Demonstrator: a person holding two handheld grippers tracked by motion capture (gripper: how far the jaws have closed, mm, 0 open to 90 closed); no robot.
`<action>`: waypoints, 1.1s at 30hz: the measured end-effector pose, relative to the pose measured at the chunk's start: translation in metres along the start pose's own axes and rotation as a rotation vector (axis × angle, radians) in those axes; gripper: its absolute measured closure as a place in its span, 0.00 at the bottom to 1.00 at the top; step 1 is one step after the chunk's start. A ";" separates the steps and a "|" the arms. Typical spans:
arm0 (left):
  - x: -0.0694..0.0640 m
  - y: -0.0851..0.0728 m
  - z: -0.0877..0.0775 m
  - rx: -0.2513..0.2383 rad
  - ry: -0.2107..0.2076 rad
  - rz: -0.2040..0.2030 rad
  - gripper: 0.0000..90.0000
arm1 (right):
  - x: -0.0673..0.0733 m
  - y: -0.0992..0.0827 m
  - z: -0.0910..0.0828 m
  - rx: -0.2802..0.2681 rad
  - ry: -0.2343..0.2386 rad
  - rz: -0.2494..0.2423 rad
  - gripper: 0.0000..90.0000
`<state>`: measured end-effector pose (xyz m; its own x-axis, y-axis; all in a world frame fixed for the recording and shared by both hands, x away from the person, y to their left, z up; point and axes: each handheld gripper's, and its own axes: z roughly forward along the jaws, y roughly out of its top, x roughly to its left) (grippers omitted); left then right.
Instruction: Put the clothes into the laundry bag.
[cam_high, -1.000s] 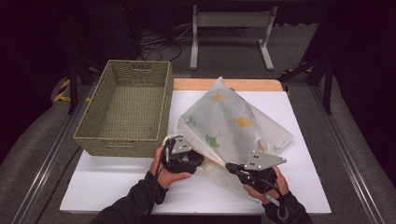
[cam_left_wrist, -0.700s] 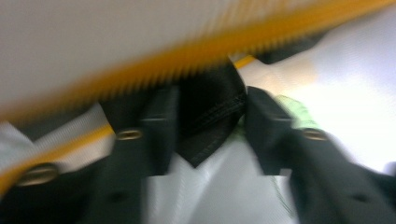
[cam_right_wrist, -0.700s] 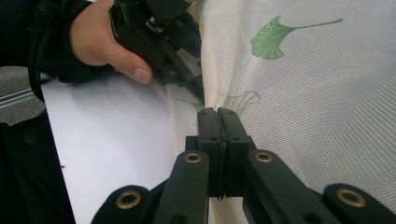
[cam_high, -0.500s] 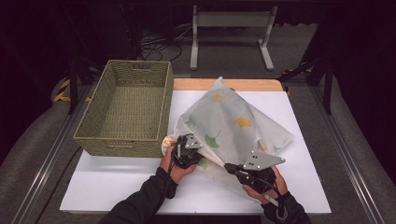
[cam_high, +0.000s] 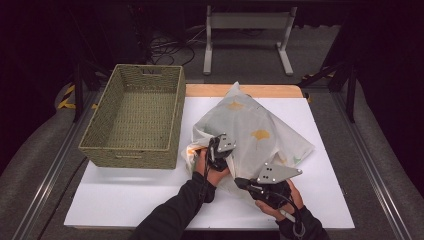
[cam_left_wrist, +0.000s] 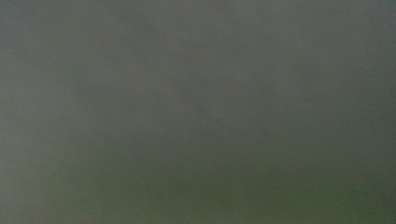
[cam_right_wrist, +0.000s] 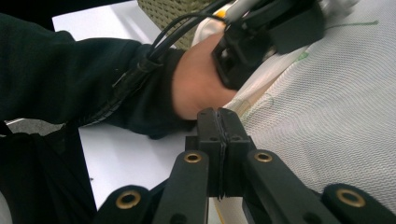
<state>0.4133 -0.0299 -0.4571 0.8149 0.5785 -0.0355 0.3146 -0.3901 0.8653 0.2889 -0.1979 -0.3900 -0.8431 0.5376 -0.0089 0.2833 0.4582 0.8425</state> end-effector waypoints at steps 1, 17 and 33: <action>-0.001 0.000 0.000 -0.006 0.010 0.003 0.96 | 0.000 -0.001 0.000 0.005 -0.004 0.001 1.00; 0.010 -0.022 -0.071 -0.010 -0.031 0.047 0.54 | -0.010 -0.005 -0.010 0.031 -0.114 0.000 1.00; 0.007 -0.033 -0.058 0.174 0.029 0.084 0.87 | -0.004 0.001 -0.008 0.006 -0.080 0.007 1.00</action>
<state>0.3804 0.0280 -0.4569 0.8283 0.5582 0.0496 0.3277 -0.5543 0.7651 0.2889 -0.2056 -0.3852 -0.8018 0.5958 -0.0463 0.2918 0.4580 0.8397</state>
